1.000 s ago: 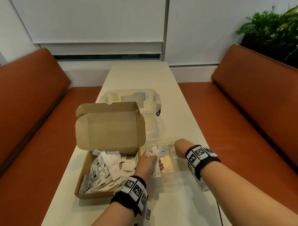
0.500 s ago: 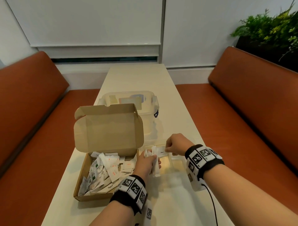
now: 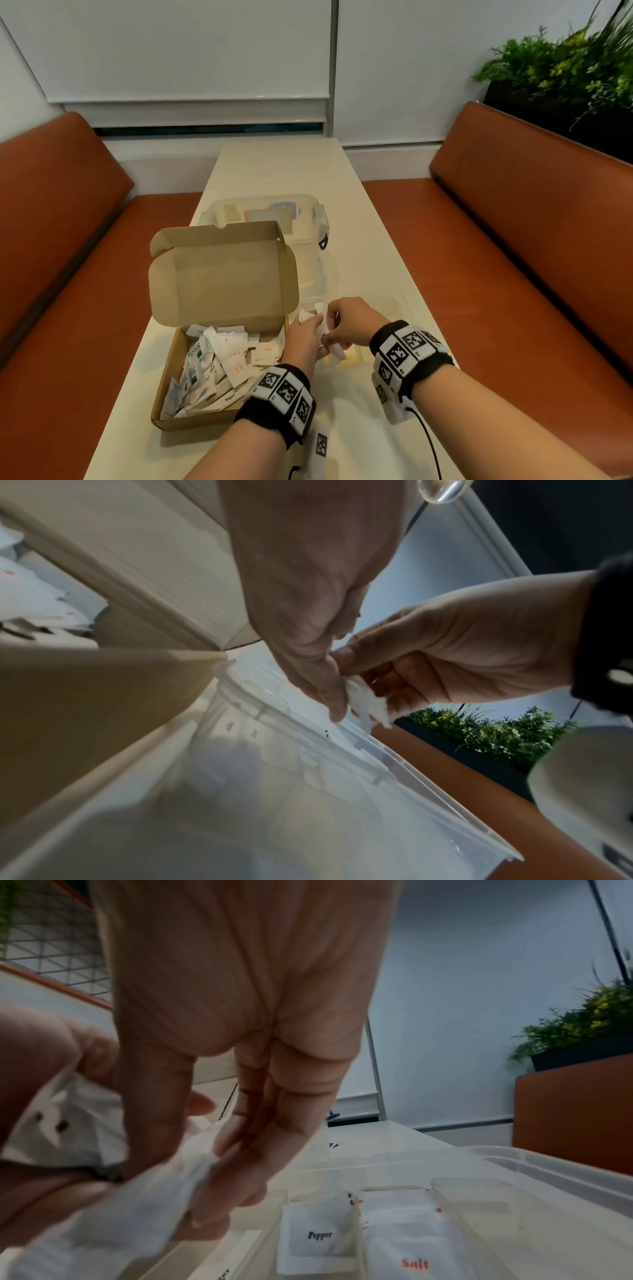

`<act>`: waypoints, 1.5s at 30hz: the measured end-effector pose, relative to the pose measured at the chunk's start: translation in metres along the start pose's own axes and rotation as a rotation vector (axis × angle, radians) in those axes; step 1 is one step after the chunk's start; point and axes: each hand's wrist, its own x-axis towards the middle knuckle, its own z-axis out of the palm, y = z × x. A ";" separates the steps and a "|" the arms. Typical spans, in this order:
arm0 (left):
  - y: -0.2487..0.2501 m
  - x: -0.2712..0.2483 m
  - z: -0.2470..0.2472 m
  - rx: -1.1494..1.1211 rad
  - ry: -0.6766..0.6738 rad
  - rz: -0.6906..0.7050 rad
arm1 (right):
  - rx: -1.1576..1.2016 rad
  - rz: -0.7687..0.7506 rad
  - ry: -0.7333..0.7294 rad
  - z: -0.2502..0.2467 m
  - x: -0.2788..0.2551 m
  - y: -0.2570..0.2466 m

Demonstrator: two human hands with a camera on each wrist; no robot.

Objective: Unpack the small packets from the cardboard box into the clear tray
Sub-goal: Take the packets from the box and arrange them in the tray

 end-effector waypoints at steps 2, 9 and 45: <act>0.000 -0.003 -0.002 -0.005 -0.016 0.007 | 0.035 0.011 0.012 -0.001 0.000 0.000; -0.004 -0.001 -0.017 0.076 -0.006 0.077 | 0.251 0.041 0.003 -0.005 -0.003 -0.001; 0.002 -0.004 -0.063 0.157 0.121 0.140 | -0.047 0.221 0.048 0.058 0.038 -0.014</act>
